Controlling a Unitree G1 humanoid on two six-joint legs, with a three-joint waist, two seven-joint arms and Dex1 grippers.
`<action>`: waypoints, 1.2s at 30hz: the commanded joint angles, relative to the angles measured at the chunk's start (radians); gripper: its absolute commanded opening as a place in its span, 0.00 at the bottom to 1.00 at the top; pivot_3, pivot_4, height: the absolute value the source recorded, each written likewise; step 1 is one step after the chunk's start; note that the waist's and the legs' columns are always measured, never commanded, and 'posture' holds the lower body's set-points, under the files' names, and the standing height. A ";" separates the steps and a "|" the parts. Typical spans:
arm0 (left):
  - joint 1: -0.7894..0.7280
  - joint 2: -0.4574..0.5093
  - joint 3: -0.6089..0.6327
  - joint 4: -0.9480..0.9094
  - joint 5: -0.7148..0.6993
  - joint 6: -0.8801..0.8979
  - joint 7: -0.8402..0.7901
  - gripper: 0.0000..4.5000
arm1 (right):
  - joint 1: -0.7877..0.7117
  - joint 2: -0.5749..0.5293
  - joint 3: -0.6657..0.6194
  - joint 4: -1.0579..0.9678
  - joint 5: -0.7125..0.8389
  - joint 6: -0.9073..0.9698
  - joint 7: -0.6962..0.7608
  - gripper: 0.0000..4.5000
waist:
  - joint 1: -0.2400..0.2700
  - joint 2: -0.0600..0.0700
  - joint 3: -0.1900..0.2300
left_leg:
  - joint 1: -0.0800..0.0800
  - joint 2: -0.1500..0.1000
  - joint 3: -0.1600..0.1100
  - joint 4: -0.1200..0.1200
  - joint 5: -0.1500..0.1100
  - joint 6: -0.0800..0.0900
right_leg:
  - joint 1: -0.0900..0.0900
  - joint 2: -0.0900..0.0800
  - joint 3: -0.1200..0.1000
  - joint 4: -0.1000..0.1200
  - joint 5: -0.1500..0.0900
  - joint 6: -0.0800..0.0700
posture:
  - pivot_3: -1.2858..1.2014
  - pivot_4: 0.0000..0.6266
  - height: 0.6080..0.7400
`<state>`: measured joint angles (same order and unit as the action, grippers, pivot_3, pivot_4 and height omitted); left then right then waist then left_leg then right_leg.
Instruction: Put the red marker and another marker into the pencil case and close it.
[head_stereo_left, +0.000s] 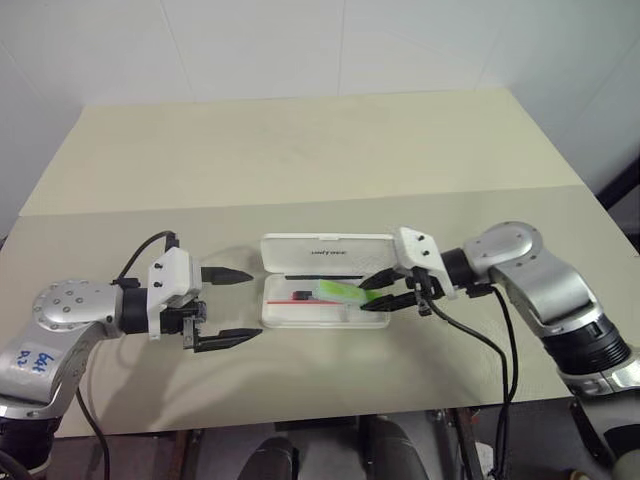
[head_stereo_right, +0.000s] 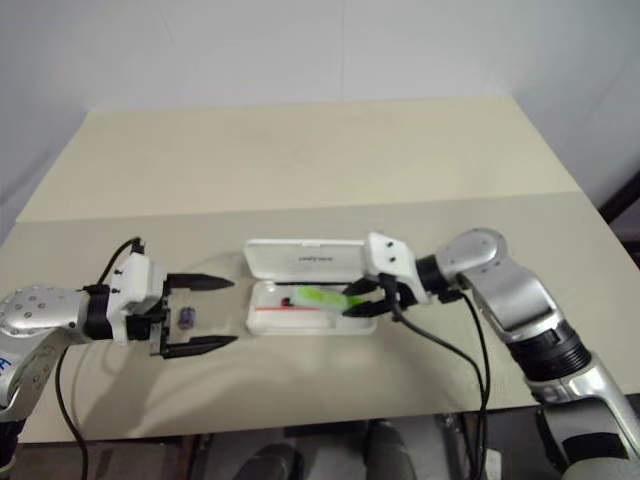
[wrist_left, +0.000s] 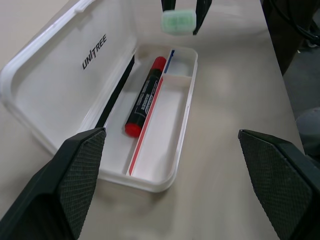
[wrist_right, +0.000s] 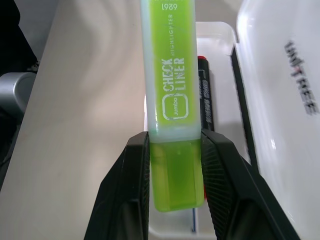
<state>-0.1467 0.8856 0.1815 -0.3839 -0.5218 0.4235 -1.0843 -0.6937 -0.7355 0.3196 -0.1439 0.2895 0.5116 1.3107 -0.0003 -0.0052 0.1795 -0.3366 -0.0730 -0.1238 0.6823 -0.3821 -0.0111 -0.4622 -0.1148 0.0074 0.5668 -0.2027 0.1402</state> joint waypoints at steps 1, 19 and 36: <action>0.005 0.026 0.042 -0.024 -0.007 -0.008 -0.001 1.00 | -0.022 0.032 0.014 -0.012 -0.017 0.000 -0.024 0.24 | 0.000 0.000 0.000 | 0.000 0.000 0.000 0.000 0.000 0.000 | 0.000 0.000 0.000 0.000 0.000 0.000 | 0.52 0.24 1.00; 0.019 0.048 0.080 -0.031 -0.015 0.002 0.006 1.00 | -0.066 0.192 0.085 0.030 -0.077 0.028 -0.077 0.24 | -0.003 0.000 0.000 | 0.000 0.000 0.000 0.000 0.000 0.000 | -0.001 0.000 0.000 0.001 0.000 0.000 | 0.52 0.24 1.00; 0.014 0.054 0.092 -0.031 -0.012 0.003 0.014 1.00 | -0.040 0.184 0.125 0.057 -0.137 0.039 -0.079 0.24 | -0.004 0.000 0.000 | 0.000 0.000 0.000 0.000 0.000 0.000 | -0.001 0.000 0.000 0.001 0.000 0.000 | 0.52 0.24 1.00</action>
<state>-0.1204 0.9205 0.2388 -0.3898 -0.5236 0.4343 -1.0726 -0.7339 -0.5460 0.4394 -0.0714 0.1556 0.5491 1.2263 -0.0040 -0.0052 0.1795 -0.3364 -0.0730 -0.1239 0.6823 -0.3822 -0.0111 -0.4629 -0.1147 0.0071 0.5676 -0.2027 0.1400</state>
